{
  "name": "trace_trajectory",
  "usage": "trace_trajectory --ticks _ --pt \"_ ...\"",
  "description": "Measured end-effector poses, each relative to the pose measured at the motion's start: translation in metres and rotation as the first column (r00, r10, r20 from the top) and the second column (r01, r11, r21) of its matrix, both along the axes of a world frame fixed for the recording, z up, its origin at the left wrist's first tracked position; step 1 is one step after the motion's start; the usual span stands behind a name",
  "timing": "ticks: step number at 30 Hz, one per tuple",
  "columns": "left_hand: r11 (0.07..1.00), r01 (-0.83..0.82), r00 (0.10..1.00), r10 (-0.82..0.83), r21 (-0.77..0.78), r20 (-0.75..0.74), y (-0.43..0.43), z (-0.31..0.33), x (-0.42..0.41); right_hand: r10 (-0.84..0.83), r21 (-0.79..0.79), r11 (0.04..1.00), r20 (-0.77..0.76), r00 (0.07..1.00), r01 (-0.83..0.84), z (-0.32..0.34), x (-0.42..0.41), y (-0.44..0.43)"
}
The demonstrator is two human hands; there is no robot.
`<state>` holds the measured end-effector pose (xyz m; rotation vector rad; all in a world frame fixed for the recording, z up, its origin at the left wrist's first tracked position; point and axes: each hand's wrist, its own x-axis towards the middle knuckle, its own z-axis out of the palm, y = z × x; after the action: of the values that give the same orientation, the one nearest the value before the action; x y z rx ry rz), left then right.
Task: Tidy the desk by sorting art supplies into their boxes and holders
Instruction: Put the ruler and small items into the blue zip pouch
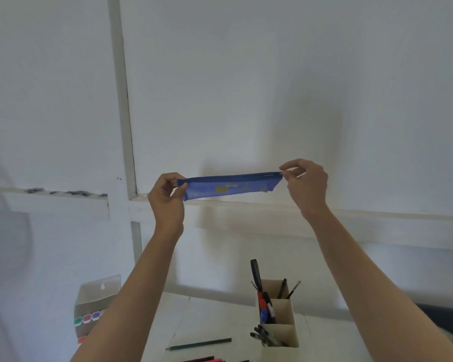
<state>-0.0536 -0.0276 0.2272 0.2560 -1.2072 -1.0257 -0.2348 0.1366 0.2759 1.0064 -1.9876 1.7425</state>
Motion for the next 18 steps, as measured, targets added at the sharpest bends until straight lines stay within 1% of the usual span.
trace_trajectory --ticks 3,5,6,7,8,9,10,12,14,15,18 --pt "0.992 0.068 0.990 -0.054 -0.108 0.129 0.004 -0.003 0.003 0.122 -0.066 0.990 -0.002 0.993 -0.122 -0.007 -0.002 -0.005" --pt "0.970 0.101 0.949 -0.029 -0.219 0.313 0.002 -0.005 0.007 0.197 -0.098 0.975 -0.027 0.980 -0.198 -0.007 -0.001 -0.005" --pt "0.955 0.146 0.899 -0.019 -0.258 0.437 0.001 -0.007 0.009 0.225 -0.114 0.967 -0.033 0.974 -0.227 -0.006 0.001 -0.005" --pt "0.944 0.201 0.826 -0.020 -0.260 0.564 0.001 -0.009 0.010 0.256 -0.130 0.958 -0.027 0.966 -0.257 -0.005 0.004 -0.004" --pt "0.941 0.238 0.743 -0.016 -0.242 0.669 0.003 -0.012 0.010 0.289 -0.142 0.947 -0.007 0.957 -0.287 -0.004 0.006 -0.005" --pt "0.941 0.253 0.674 -0.006 -0.224 0.738 0.007 -0.016 0.008 0.324 -0.148 0.936 0.013 0.946 -0.319 -0.003 0.010 -0.004" --pt "0.943 0.257 0.631 0.002 -0.211 0.776 0.012 -0.020 0.005 0.355 -0.145 0.927 0.031 0.935 -0.347 -0.002 0.013 -0.005" --pt "0.943 0.259 0.603 0.012 -0.210 0.798 0.024 -0.026 -0.002 0.399 -0.120 0.913 0.059 0.915 -0.390 -0.002 0.018 -0.004" --pt "0.947 0.250 0.605 0.011 -0.203 0.796 0.037 -0.030 -0.007 0.427 -0.084 0.903 0.074 0.901 -0.421 -0.004 0.024 -0.005" --pt "0.953 0.247 0.609 -0.012 -0.175 0.793 0.043 -0.033 -0.009 0.433 -0.066 0.901 0.078 0.898 -0.429 -0.006 0.026 -0.006" --pt "0.963 0.270 0.637 -0.170 -0.011 0.752 0.059 -0.036 -0.015 0.438 -0.035 0.899 0.071 0.896 -0.436 -0.010 0.031 -0.006"
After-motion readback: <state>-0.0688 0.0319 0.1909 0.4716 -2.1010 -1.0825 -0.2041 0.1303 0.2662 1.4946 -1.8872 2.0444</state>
